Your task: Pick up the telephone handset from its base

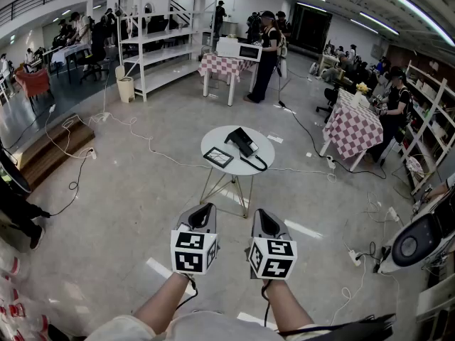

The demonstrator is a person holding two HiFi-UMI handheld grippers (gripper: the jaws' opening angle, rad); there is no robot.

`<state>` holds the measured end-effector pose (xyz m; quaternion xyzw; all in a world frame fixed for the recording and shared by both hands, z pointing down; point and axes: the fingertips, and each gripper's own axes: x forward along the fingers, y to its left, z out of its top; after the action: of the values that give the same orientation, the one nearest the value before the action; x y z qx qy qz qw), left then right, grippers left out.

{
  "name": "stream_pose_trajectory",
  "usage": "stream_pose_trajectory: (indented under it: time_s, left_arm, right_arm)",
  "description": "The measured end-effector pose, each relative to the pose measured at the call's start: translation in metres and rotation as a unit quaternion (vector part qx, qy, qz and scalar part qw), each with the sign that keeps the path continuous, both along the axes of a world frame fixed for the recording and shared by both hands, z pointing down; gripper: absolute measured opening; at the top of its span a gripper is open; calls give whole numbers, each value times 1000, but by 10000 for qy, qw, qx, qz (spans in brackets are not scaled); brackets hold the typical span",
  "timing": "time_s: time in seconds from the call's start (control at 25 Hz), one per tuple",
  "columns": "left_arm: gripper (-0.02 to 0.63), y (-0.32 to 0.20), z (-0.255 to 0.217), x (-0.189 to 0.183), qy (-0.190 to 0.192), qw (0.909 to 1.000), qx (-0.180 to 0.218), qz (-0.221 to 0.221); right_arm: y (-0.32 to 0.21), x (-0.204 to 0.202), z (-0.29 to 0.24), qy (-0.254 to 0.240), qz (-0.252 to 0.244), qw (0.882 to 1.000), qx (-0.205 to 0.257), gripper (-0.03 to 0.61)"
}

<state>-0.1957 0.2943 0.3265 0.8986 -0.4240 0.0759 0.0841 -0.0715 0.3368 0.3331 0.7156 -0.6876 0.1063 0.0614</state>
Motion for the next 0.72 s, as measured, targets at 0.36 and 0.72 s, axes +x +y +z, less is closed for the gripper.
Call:
stream_pose_trajectory:
  time_s: [0.36,0.72]
  left_arm:
    - [17,3,4,-19,0,10000,-60,-1]
    - [17,-4,11,-36,-119,9997,-51,211]
  right_arm:
    - [3,-15,1,55,22,10000,-33,23]
    - [-12,-27,8,-247,269,9993,-28,25]
